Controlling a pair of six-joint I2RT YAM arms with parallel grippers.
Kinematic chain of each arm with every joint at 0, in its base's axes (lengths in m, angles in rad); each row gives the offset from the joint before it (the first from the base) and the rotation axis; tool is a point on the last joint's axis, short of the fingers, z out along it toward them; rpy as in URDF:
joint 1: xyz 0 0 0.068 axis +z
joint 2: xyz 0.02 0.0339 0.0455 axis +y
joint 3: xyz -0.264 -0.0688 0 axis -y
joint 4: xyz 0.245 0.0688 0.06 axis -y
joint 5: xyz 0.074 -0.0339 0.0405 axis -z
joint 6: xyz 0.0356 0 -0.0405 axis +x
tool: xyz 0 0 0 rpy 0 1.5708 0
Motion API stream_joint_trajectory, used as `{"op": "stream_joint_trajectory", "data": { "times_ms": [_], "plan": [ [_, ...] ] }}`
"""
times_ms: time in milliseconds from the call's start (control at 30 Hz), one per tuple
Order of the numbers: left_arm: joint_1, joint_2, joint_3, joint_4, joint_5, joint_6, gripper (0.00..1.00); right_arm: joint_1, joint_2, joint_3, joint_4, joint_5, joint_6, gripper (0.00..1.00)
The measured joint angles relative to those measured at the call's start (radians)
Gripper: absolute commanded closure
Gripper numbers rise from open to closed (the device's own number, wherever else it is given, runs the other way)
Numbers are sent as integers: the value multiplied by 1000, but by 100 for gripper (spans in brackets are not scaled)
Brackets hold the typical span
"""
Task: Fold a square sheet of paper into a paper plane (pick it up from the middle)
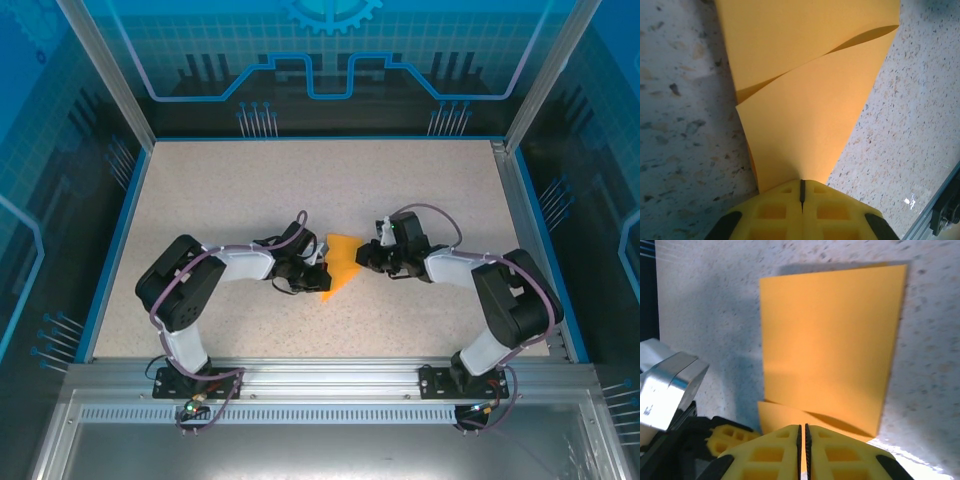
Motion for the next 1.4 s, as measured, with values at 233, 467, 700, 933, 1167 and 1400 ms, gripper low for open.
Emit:
{"op": "stream_joint_trajectory", "data": {
  "times_ms": [233,467,700,933,1167,1400],
  "plan": [
    [0,0,0,0,0,0,97,63,8,10,0,-4,4,88],
    [0,0,0,0,0,4,97,93,92,33,34,-31,27,89],
    [0,0,0,0,0,4,95,95,170,58,35,-33,32,92],
    [0,-22,-8,-34,-8,4,87,94,180,60,22,-19,23,93],
    [0,-112,-12,-101,-36,-32,79,94,181,55,30,-19,23,93],
    [0,-148,-3,-3,29,-181,80,94,181,55,29,-17,23,93]
  ]
}}
